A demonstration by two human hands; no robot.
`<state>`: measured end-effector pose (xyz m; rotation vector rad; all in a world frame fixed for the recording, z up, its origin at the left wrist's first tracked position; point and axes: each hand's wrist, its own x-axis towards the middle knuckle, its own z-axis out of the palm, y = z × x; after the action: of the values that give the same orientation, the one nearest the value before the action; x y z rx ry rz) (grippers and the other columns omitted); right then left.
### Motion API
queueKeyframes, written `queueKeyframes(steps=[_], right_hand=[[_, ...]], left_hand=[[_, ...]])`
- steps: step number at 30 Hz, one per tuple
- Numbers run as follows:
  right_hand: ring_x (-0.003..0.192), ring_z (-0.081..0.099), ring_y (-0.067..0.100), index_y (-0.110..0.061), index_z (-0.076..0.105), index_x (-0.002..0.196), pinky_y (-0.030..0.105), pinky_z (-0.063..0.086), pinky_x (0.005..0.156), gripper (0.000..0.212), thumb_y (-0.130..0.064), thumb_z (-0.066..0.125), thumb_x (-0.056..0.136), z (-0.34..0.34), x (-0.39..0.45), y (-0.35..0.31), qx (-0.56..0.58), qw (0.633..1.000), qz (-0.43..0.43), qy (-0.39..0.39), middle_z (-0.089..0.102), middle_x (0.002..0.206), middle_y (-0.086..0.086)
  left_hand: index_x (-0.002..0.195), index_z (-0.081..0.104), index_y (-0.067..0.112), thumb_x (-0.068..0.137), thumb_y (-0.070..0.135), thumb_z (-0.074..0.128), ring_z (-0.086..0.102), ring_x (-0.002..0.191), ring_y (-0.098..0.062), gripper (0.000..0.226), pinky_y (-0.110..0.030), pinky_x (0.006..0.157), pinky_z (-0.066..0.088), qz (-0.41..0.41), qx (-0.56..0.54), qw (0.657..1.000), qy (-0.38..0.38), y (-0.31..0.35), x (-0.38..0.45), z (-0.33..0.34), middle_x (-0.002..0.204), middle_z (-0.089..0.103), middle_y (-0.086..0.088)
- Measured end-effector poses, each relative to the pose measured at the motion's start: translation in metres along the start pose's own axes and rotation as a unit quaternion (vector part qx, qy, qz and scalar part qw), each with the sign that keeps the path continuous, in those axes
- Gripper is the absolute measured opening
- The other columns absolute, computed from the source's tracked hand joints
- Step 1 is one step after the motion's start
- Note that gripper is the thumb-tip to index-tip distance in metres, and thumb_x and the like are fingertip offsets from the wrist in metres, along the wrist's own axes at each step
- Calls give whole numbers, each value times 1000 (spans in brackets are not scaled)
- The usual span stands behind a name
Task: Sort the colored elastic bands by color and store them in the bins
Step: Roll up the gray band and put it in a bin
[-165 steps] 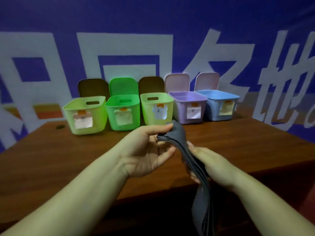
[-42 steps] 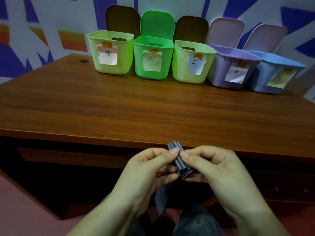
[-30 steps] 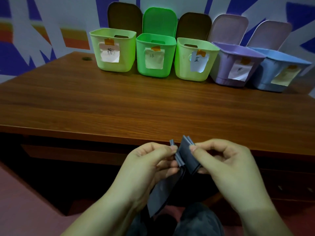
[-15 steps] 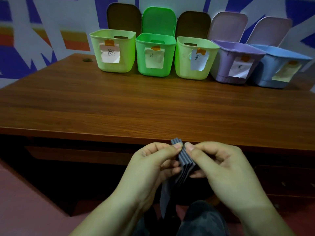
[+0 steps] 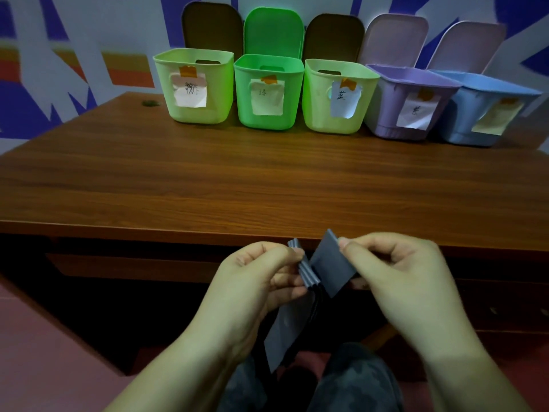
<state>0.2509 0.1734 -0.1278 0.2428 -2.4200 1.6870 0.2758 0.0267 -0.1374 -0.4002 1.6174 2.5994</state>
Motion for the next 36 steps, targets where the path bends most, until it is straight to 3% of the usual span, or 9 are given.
queueKeyframes(steps=[9,14,23,27,29,31,32,34,36], right_hand=[[63,66,1,-26,75,63,29,56,60,17,-27,68,79,2,-6,-14,-3,998,-26,-52,71,65,-12],[68,67,0,-25,76,66,24,55,64,16,-27,67,79,-1,-7,-12,-8,998,-30,-60,72,69,-14],[75,66,-3,-29,75,73,18,51,70,16,-43,75,64,0,-7,-18,-8,994,-32,-102,72,74,-17],[60,64,0,-22,72,72,18,49,58,13,-31,80,67,-4,9,-17,-14,994,-31,-108,71,66,-11],[50,56,0,-22,70,68,19,44,52,8,-23,77,72,-9,19,-23,-10,990,-41,-136,67,59,-10],[53,55,3,-23,69,68,25,45,54,9,-21,75,75,-18,31,-35,-27,981,-79,-175,65,60,-7],[57,57,5,-23,69,70,28,48,57,8,-21,75,75,-23,36,-45,-44,973,-105,-200,66,63,-5],[66,61,8,-23,70,75,29,52,66,4,-23,74,76,-30,44,-68,-79,955,-153,-242,69,73,-1],[69,63,12,-23,68,79,26,54,69,4,-22,71,76,-36,51,-91,-90,944,-180,-260,71,79,0]], left_hand=[[59,61,11,70,9,67,57,48,-7,12,-19,47,50,7,-4,1000,-12,1,-1,8,56,62,-3],[53,63,14,52,20,68,60,50,-8,8,-19,47,49,14,-3,1000,-17,2,-2,11,59,65,-5],[55,72,14,60,23,66,65,56,-10,12,-22,56,56,17,-11,999,-28,1,-3,7,62,68,-7],[55,74,14,81,14,60,61,50,-9,30,-20,46,50,39,8,999,-8,6,2,2,58,65,-4],[56,72,14,77,17,67,54,52,-4,22,-17,50,45,120,91,989,-4,11,2,-4,56,58,4],[68,63,17,64,28,74,52,63,-3,16,-14,60,43,219,162,961,-38,20,2,-9,66,56,5],[78,59,16,58,33,75,55,71,-3,31,-13,65,44,238,181,951,-72,24,4,-11,75,59,5],[99,60,15,59,30,77,62,89,-4,47,-14,74,47,213,203,943,-154,36,13,-4,95,67,3],[103,63,16,69,20,68,65,90,-8,34,-17,75,51,173,203,937,-227,52,17,15,95,71,2]])
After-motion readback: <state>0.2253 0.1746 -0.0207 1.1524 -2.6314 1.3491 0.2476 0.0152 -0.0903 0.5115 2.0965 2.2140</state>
